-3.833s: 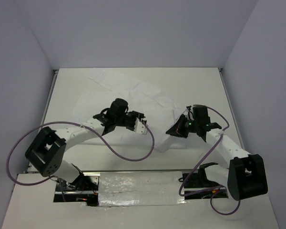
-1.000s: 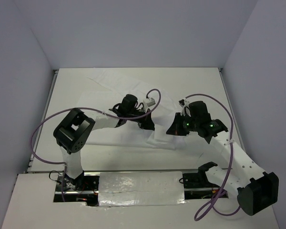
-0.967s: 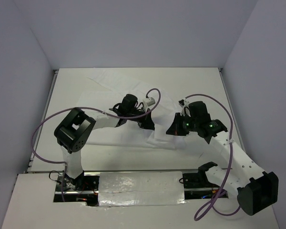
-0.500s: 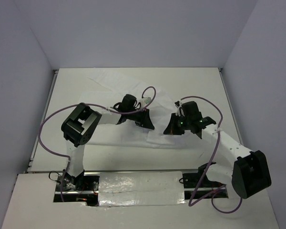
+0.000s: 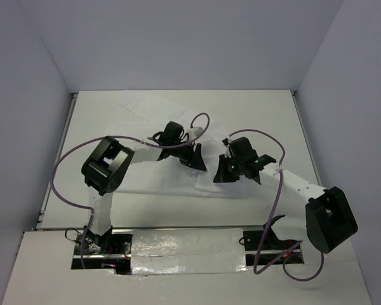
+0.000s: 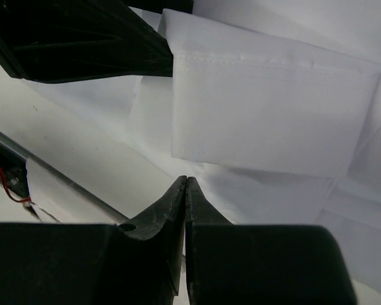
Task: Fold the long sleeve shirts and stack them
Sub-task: Fold the shirt
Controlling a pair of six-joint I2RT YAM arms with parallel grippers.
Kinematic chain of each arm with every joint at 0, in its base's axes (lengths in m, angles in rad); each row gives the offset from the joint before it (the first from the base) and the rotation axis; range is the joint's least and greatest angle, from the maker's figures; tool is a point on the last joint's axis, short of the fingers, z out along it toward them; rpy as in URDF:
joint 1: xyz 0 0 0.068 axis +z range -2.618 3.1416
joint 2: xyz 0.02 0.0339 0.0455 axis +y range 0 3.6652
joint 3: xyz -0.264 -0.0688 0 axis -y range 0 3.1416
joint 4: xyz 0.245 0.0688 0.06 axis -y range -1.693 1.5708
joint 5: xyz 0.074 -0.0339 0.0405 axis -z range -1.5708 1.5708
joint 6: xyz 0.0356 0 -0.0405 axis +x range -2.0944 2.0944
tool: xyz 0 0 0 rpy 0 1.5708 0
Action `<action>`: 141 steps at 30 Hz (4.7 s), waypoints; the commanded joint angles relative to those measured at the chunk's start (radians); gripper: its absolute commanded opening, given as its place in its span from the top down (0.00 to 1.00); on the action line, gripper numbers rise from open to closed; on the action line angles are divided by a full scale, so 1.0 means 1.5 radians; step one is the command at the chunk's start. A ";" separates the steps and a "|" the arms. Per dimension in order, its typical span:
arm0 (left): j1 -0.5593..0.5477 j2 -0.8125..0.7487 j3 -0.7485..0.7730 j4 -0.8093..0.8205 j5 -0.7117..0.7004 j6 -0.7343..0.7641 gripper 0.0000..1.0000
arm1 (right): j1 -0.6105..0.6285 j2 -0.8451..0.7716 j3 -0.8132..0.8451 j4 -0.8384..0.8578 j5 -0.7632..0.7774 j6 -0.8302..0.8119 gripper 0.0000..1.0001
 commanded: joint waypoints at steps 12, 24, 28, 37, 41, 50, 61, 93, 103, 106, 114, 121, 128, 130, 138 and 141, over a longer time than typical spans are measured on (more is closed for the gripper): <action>-0.024 -0.055 0.105 -0.314 -0.090 0.463 0.04 | 0.000 -0.039 -0.008 0.102 0.081 0.077 0.77; -0.021 -0.176 0.123 -0.452 -0.158 0.558 0.01 | 0.000 0.086 -0.022 0.134 0.127 0.118 0.78; 0.037 -0.239 0.132 -0.522 -0.208 0.528 0.01 | 0.000 0.011 -0.003 0.060 0.153 0.109 0.69; 0.398 -0.348 0.045 -0.681 -0.398 0.530 0.01 | -0.085 -0.214 -0.107 -0.096 0.138 0.177 0.19; 0.555 -0.363 -0.007 -0.669 -0.350 0.673 0.06 | -0.168 -0.239 -0.155 -0.086 0.105 0.153 0.25; 0.670 -0.226 -0.017 -0.631 -0.360 0.674 0.05 | -0.178 -0.195 -0.179 -0.075 0.106 0.165 0.19; 0.669 -0.206 -0.128 -0.582 -0.338 0.674 0.16 | -0.178 -0.083 -0.196 -0.022 0.092 0.152 0.36; 0.684 -0.235 0.188 -0.825 -0.289 0.701 0.37 | -0.120 -0.131 0.325 -0.311 0.192 -0.003 0.22; 0.590 0.013 0.337 -0.553 -0.267 0.472 0.35 | -0.120 0.422 0.711 -0.189 0.147 -0.089 0.19; 0.580 0.077 0.389 -0.526 -0.269 0.434 0.22 | -0.117 0.631 0.920 -0.280 0.133 -0.066 0.19; 0.542 0.157 0.420 -0.475 -0.301 0.418 0.07 | -0.112 0.849 1.104 -0.288 0.213 -0.003 0.18; 0.540 0.203 0.427 -0.557 -0.234 0.427 0.09 | -0.063 0.927 1.190 -0.352 0.235 -0.059 0.21; 0.529 0.202 0.407 -0.564 -0.150 0.427 0.49 | -0.057 0.890 1.097 -0.295 0.226 -0.049 0.74; 0.529 0.194 0.404 -0.560 -0.111 0.426 0.64 | -0.058 0.890 1.111 -0.297 0.218 -0.059 0.88; 0.535 0.128 0.372 -0.596 -0.036 0.497 1.00 | -0.061 0.718 0.955 -0.170 0.193 -0.086 1.00; 0.548 0.087 0.347 -0.559 -0.038 0.489 1.00 | -0.061 0.662 0.908 -0.140 0.179 -0.093 1.00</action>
